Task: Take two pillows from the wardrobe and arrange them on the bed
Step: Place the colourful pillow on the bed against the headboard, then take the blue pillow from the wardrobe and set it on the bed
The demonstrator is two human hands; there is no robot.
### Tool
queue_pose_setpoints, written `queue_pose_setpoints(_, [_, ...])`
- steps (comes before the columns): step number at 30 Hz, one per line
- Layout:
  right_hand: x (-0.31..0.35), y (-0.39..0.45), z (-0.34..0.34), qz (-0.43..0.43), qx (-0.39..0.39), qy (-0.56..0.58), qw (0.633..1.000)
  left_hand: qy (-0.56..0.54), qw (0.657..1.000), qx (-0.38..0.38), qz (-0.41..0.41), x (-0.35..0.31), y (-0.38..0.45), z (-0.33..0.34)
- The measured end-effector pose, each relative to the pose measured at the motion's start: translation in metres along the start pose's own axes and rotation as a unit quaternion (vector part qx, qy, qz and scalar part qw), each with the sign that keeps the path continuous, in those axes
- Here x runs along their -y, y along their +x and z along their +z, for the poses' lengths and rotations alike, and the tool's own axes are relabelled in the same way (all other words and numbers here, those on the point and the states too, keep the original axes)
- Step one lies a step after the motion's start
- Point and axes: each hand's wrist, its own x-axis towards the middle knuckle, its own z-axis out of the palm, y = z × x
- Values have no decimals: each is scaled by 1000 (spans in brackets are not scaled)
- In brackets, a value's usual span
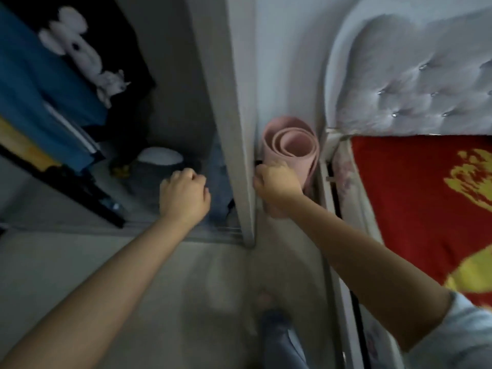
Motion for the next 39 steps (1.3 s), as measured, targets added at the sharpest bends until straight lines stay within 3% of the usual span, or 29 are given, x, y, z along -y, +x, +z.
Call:
queue_pose_setpoints(6, [103,14,66,-53,108,23,992,34,993,44,-107,122,-46,19])
queue_pose_setpoints(11, [133,68,108,-68,104,45,991,48,990,76,-109,194,-18,37])
queue_pose_setpoints(16, [146,161,138,35,82,50,995,39,992,93,-74,248,77,38])
queue_pose_setpoints(19, [154,207,143,79,86,57,992,24,995,91,-38,265,133,34])
queue_pose_setpoints(23, [155,255,141,126,-6,61,990,27,994,99,24,282,197,43])
queue_pose_setpoints(26, [144,284,135,187,-32,20,982,18,989,131,65,285,250,54])
queue_pose_setpoints(32, [112,307,149,463,-53,38,884,9,963,164,212,266,333,77])
queue_pose_setpoints(35, [106,320,163,523,-21,38,851,19,934,158,319,262,366,95])
queue_pose_setpoints(39, [97,335,180,557,-100,21,824,24,905,161,393,233,411,119])
